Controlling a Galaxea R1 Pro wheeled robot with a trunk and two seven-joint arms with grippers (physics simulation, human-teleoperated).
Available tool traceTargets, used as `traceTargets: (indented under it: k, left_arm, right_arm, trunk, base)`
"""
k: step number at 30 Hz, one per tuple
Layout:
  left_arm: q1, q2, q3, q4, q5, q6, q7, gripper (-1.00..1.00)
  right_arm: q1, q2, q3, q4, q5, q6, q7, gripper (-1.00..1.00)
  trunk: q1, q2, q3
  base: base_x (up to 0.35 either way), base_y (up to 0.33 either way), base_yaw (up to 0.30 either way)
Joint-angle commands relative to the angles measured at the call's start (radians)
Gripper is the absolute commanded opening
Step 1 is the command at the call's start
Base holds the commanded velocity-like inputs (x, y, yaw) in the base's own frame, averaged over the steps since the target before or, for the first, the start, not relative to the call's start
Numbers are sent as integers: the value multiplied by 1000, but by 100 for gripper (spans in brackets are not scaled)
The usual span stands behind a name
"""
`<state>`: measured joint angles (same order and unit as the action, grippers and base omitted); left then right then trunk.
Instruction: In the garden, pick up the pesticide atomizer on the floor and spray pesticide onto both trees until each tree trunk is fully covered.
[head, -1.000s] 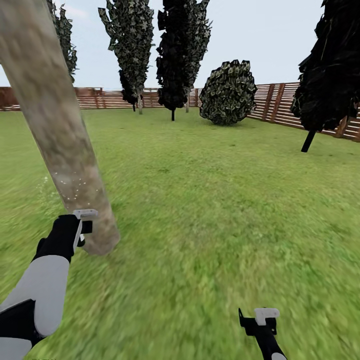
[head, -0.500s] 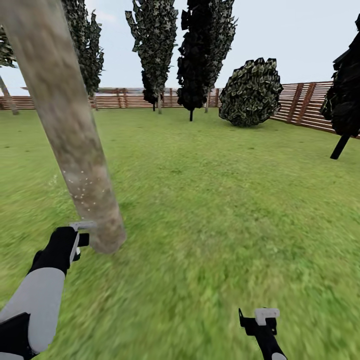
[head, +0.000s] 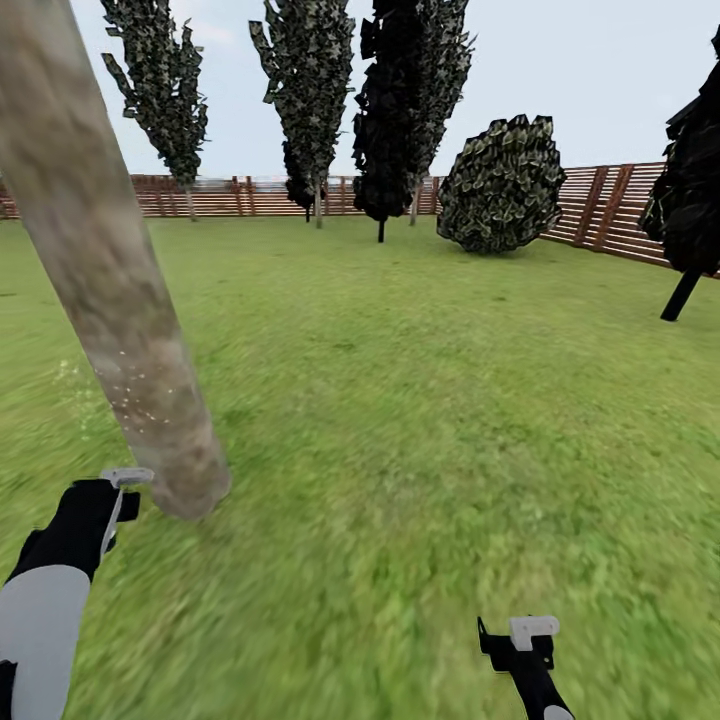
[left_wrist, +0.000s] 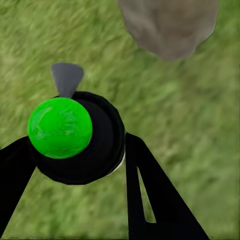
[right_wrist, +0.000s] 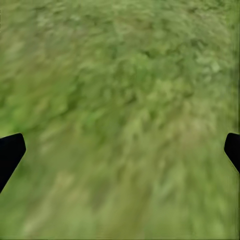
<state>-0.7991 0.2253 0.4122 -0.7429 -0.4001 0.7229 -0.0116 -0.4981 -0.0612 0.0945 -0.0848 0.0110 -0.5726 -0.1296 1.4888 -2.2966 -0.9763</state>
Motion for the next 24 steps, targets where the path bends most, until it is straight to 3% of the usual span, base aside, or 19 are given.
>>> traceTargets:
  k: [1, 4, 6, 7, 9, 14, 18, 24]
  left_arm:
    - [11, -5, 2, 0, 1, 4, 1, -100]
    - [16, -52, 0, -2, 21, 0, 2, -100]
    - [17, -114, -5, -8, 27, -8, 7, -100]
    - [17, -133, -6, -6, 25, -9, 7, -100]
    - [19, -150, -7, -1, 22, -11, 7, -100]
    - [25, -154, -12, -8, 19, -31, 9, -100]
    - [41, -146, -7, 0, 18, -55, 78, -100]
    - [64, -145, 0, 1, 22, -83, 99, -100]
  right_arm:
    - [0, 0, 8, 0, 1, -1, -8, 100]
    - [0, 0, 8, 0, 1, -1, -8, 100]
    - [0, 0, 8, 1, 1, -1, -8, 100]
    - [0, 0, 8, 0, 1, -1, -8, 100]
    - [0, 0, 8, 0, 1, -1, -8, 100]
    - [0, 1, 8, 0, 1, -1, -8, 100]
    - [0, 2, 8, 0, 1, -1, -8, 100]
    - [0, -2, 7, 0, 0, -1, -9, 100]
  trunk:
    - [0, 0, -1]
    - [0, 0, -1]
    - [0, 0, -1]
    - [0, 0, -1]
    - [0, 0, -1]
    - [0, 0, -1]
    - [0, 0, -1]
    - [0, 0, -1]
  base:
    - [151, -240, 213]
    - [116, -161, 257]
    - [28, -34, 273]
    - [7, -9, 276]
    - [3, -4, 265]
    - [95, -85, 56]
    - [227, -187, 2]
    - [264, -165, 10]
